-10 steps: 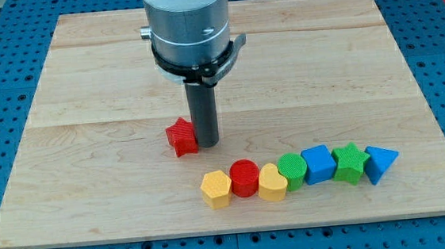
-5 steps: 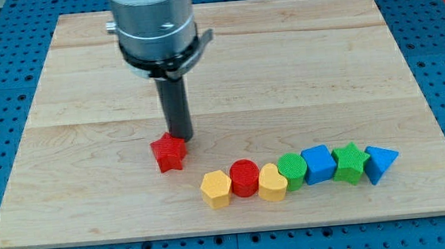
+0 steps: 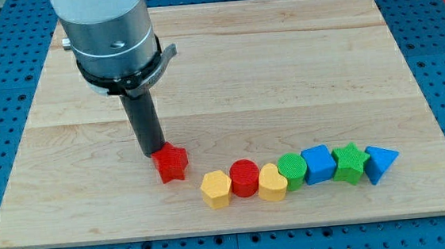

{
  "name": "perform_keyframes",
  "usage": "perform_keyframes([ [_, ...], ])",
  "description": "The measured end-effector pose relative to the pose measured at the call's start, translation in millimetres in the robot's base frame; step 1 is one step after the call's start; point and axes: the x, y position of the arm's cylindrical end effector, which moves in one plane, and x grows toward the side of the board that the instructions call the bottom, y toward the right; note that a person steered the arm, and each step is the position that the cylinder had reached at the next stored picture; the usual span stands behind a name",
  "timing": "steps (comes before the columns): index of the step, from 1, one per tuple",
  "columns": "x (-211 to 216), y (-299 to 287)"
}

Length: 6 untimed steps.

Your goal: Place the red star at the top left side of yellow hexagon

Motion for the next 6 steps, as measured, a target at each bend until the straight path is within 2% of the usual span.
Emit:
perform_keyframes([
  [1,11.8,0.0],
  [2,-0.7,-4.3],
  [3,-31.4,0.4],
  [4,-31.2,19.4],
  [6,14.9,19.4],
])
